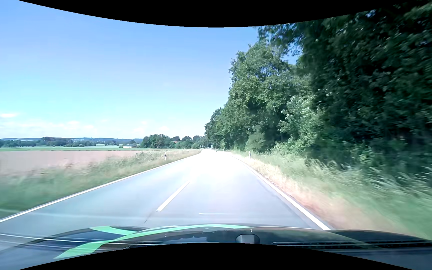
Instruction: Follow the waypoints while adhering to traffic rules and regulations
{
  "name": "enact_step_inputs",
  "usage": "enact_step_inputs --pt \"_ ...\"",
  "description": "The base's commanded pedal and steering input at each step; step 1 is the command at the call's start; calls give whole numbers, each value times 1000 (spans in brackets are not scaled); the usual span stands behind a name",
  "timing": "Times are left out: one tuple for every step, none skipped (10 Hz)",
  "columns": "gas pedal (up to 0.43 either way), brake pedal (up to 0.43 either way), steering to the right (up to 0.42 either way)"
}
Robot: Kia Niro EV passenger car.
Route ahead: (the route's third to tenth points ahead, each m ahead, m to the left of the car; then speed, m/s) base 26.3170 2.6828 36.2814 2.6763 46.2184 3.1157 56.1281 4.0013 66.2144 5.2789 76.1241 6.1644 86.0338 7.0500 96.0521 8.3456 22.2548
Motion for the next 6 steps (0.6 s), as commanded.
enact_step_inputs --pt "240 0 -11" --pt "240 0 -11" --pt "228 0 -11" --pt "209 0 -11" --pt "189 0 -11" --pt "189 0 -11"
